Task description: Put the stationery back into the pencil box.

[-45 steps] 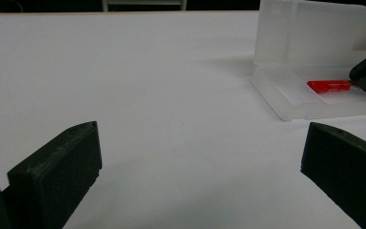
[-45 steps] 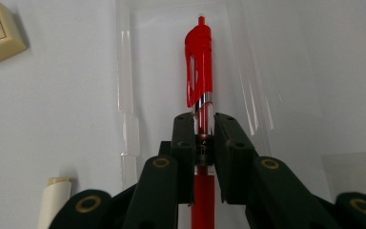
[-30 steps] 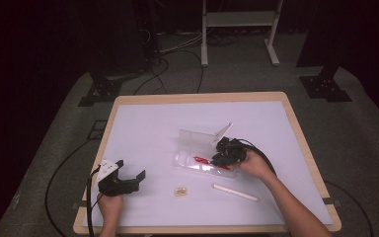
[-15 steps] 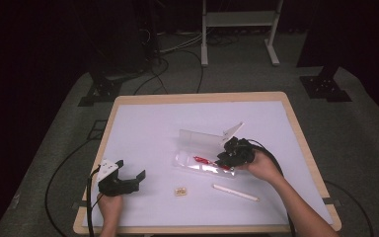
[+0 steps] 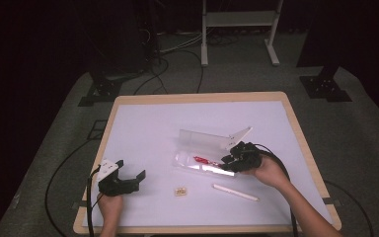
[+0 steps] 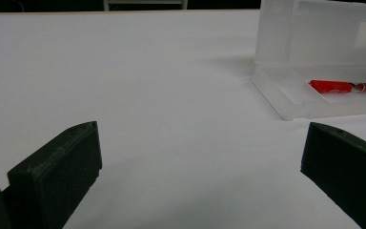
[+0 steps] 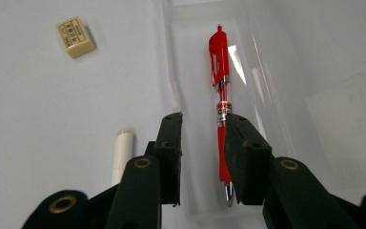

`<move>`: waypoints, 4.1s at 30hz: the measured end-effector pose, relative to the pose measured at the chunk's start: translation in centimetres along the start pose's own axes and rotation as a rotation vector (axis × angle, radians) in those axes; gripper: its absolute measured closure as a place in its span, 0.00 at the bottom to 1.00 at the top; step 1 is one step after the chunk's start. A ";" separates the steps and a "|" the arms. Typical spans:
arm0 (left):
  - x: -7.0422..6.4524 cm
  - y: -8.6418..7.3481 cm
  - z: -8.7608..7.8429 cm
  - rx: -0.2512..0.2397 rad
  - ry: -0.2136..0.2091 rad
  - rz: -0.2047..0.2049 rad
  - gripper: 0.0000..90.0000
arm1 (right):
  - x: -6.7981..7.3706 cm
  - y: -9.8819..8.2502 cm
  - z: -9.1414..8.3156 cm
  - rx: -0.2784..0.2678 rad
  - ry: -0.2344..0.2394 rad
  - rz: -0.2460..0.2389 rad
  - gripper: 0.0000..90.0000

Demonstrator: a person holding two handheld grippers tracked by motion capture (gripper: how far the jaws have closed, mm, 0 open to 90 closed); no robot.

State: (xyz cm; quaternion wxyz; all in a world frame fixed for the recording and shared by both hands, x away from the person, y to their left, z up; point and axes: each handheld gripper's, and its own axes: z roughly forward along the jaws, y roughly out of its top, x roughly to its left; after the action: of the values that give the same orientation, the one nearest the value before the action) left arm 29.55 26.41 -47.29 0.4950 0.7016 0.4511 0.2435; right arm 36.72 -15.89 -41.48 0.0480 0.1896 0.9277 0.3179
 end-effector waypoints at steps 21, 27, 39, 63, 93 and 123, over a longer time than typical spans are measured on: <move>-0.1 0.0 0.0 0.003 0.003 -0.001 0.00 | 1.5 -2.3 -1.2 -0.029 0.026 0.005 0.70; 0.0 0.0 0.0 0.005 0.002 -0.001 0.00 | 2.2 -3.0 -1.1 -0.028 0.043 0.016 0.68; 0.0 0.0 0.0 -0.002 0.001 -0.007 0.00 | 3.3 -4.3 -0.4 -0.016 0.065 0.026 0.69; 0.0 0.0 -0.1 0.003 0.002 -0.002 0.00 | 4.6 -6.9 -0.7 -0.014 0.085 0.032 0.76; 0.0 0.0 -0.1 0.003 0.003 -0.003 0.00 | 4.7 -7.4 -0.3 -0.012 0.069 0.008 0.86; 0.0 0.0 -0.1 -0.001 -0.001 -0.005 0.00 | 3.4 -2.2 -1.4 -0.013 0.034 -0.048 0.87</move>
State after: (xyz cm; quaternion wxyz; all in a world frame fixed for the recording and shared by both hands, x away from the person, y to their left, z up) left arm 29.50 26.49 -47.24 0.4962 0.7002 0.4526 0.2422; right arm 32.61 -17.00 -41.58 0.0411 0.1616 0.9305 0.3260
